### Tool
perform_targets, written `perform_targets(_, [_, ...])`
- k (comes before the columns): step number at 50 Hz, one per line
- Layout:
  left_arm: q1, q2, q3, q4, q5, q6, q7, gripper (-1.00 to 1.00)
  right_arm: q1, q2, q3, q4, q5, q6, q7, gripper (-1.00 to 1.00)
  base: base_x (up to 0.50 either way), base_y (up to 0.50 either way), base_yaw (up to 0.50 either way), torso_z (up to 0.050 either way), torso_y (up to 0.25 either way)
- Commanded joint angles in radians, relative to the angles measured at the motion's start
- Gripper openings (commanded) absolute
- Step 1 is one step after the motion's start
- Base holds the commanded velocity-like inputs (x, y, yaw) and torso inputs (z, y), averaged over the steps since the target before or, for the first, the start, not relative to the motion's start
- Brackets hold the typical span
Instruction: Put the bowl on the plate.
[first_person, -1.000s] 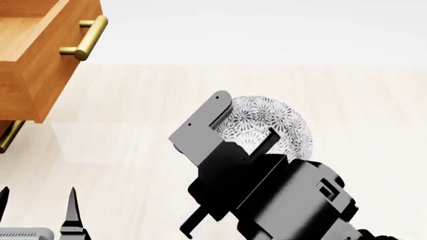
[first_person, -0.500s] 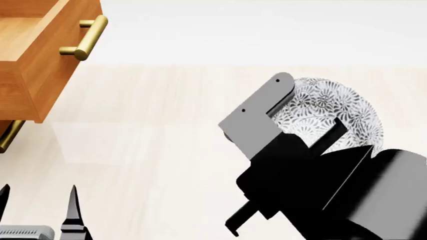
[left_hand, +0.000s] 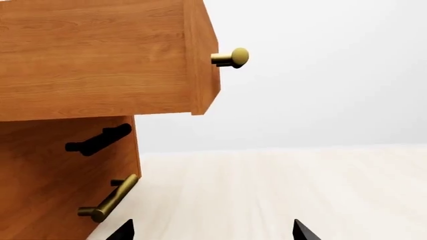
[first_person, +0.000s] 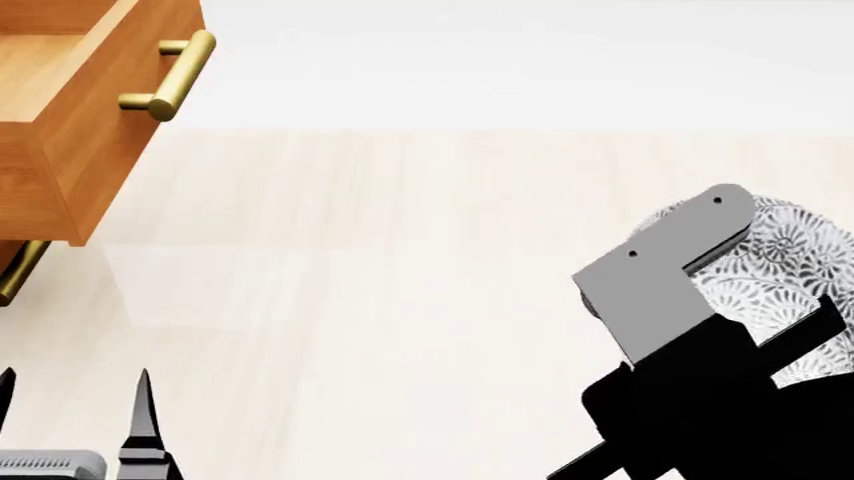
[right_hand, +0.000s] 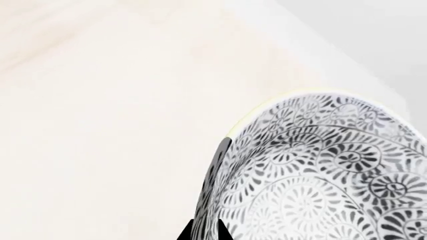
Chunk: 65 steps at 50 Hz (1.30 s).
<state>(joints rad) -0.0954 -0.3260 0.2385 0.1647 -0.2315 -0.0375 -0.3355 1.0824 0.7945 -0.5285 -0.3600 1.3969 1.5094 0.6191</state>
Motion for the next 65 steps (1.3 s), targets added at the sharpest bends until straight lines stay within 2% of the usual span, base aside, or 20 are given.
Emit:
perform_targets(1, [0.0,0.0,0.002,-0.015,-0.001,0.014,0.0,1.0,-0.104,0.115,0.063,-0.044,0.086,-0.052,0.081,-1.0,0.0,0.0,0.0,0.0,0.0])
perform_targets(26, [-0.008,0.001,0.009,-0.036,-0.009,0.027,0.002,1.0,-0.419,0.313,0.183,-0.165,0.179,-0.259,0.156,-1.0,0.0,0.0,0.0,0.0,0.0])
perform_targets(47, [-0.011,-0.006,0.013,-0.028,-0.016,0.018,-0.003,1.0,-0.674,0.408,0.284,-0.218,0.124,-0.463,0.101,-1.0,0.0,0.0,0.0,0.0,0.0])
perform_targets(57, [-0.015,-0.005,0.016,-0.039,-0.017,0.024,-0.003,1.0,-0.78,0.408,0.305,-0.216,0.074,-0.541,0.068,-1.0,0.0,0.0,0.0,0.0,0.0])
perform_targets(65, [-0.021,-0.004,0.02,-0.044,-0.018,0.021,-0.004,1.0,-0.956,0.433,0.363,-0.22,0.032,-0.666,0.036,-1.0,0.0,0.0,0.0,0.0,0.0])
